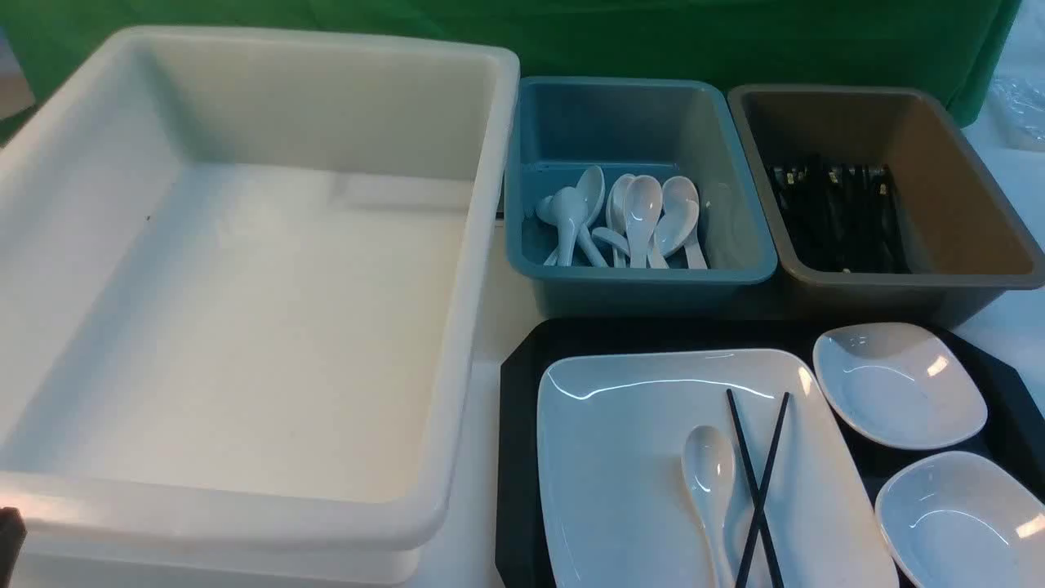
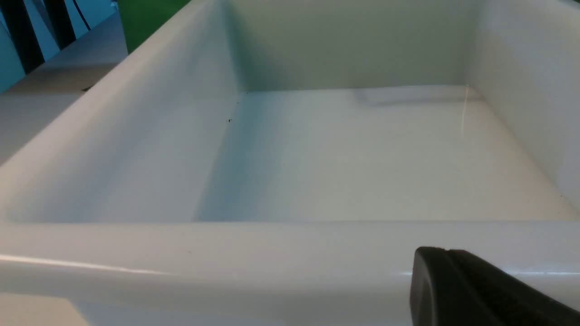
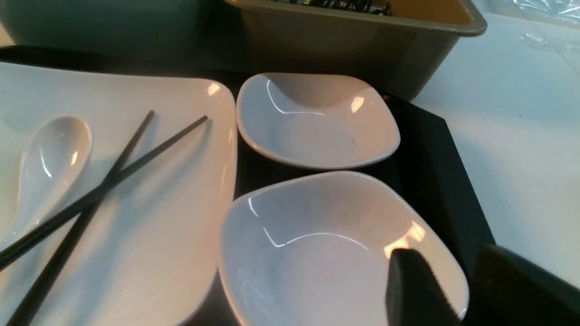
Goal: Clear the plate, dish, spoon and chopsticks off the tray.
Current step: Use the right arm to grab a pair of chopsticks from the plate
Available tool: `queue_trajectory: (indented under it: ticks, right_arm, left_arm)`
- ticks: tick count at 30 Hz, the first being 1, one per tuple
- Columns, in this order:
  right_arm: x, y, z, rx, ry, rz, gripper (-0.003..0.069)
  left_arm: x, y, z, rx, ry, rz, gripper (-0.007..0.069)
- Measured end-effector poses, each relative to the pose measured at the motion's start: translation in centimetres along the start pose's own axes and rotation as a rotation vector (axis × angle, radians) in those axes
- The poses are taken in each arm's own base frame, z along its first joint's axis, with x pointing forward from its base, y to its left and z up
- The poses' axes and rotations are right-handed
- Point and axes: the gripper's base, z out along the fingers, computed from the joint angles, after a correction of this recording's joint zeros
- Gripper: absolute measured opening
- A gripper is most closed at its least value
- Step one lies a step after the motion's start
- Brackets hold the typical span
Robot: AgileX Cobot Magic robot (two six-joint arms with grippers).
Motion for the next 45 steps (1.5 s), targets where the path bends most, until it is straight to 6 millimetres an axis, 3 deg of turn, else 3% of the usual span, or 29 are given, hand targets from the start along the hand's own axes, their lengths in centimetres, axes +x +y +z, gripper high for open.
queue_trajectory:
  ticks: [16,23,35,37,38,39,40,42,45]
  right_arm:
    - [0.0,0.0,0.0,0.0,0.0,0.0,0.0238]
    - [0.0,0.0,0.0,0.0,0.0,0.0,0.0238]
    - [0.0,0.0,0.0,0.0,0.0,0.0,0.0238]
    - [-0.2,0.1,0.0,-0.009,-0.025,0.046,0.0238]
    - [-1.0,0.2,-0.1,-0.038,-0.108,0.216,0.0238]
    - [-1.1,0.3,-0.1,-0.045,-0.119,0.261,0.0238]
    - [-1.9,0.3,-0.2,-0.071,-0.196,0.421,0.0238]
    - [-2.5,0.1,-0.4,-0.092,-0.269,0.547,0.0238]
    - [-3.6,-0.2,-0.7,-0.137,-0.388,0.754,0.0238]
  left_arm:
    - [-0.3,0.1,0.0,-0.006,-0.037,0.014,0.0008]
    - [-3.2,0.6,-0.6,0.001,-0.372,-0.384,0.0008]
    - [-5.8,1.8,-2.3,0.024,-0.743,-0.648,0.0008]
    - [-6.5,2.1,-3.0,0.057,-0.854,-0.73,0.0008]
    - [-7.7,2.2,-3.6,0.097,-0.889,-0.782,0.0008]
    - [-7.9,2.2,-3.7,0.102,-0.891,-0.786,0.0008]
    - [-9.7,2.0,-4.5,0.139,-0.891,-0.795,0.0008]
    - [-11.5,1.7,-5.0,0.164,-0.839,-0.771,0.0008]
    - [-16.4,1.2,-5.5,0.163,-0.64,-0.67,0.0008]
